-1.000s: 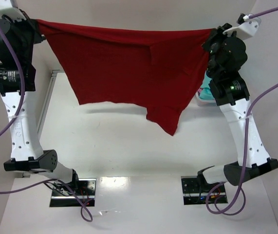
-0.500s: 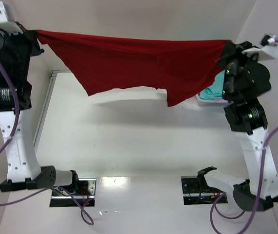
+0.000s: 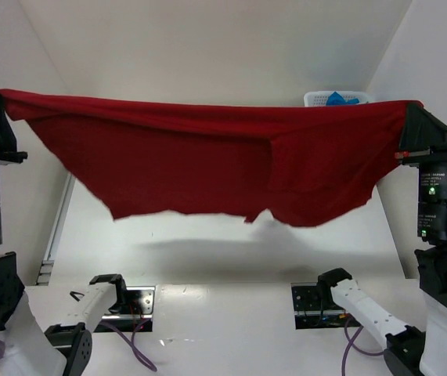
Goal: Fold and stack the t-shirts
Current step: Flatten out the tshirt
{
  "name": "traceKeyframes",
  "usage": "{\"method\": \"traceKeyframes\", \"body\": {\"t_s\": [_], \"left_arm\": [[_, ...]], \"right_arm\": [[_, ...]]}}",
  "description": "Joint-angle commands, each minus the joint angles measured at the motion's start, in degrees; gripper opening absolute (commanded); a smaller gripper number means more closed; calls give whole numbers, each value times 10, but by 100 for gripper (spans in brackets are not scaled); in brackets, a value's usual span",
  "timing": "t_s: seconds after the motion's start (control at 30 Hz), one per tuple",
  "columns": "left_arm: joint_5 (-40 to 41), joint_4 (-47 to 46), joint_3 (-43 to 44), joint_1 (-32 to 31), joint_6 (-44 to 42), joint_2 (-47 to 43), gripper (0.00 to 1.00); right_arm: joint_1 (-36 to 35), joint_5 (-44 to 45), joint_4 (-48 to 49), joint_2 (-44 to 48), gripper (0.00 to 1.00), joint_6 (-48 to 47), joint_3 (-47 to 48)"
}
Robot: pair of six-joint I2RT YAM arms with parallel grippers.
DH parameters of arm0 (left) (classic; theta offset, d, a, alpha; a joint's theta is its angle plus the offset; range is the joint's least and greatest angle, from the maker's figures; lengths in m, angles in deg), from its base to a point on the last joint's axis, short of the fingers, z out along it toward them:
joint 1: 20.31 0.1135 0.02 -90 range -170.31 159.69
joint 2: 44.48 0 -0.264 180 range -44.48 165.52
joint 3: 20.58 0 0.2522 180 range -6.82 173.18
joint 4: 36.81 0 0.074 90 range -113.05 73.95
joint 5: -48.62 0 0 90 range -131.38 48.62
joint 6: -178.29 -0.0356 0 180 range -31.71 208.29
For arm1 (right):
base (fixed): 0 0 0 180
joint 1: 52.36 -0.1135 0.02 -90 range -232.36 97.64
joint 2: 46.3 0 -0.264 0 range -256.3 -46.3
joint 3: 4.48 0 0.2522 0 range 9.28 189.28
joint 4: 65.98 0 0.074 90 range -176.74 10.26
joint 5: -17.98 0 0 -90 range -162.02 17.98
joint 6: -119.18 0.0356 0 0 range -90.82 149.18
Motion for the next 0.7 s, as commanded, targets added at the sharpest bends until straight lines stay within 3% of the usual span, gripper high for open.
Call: {"method": "traceKeyframes", "body": {"t_s": [0.0, 0.1, 0.27, 0.53, 0.67], "left_arm": [[36, 10, -1, 6, -6, 43, 0], [25, -22, -57, 6, 5, 55, 0], [19, -83, -239, 6, 10, 55, 0], [34, -176, -461, 6, 23, 55, 0], [34, -214, -525, 6, 35, 85, 0]], "right_arm": [[3, -19, -53, -62, 0, 17, 34], [3, -33, -41, -89, 0, 32, -8], [3, -33, 37, -97, 0, 62, -153], [3, -54, 127, -117, 0, 112, -378], [3, -38, 159, -170, 0, 112, -410]]}}
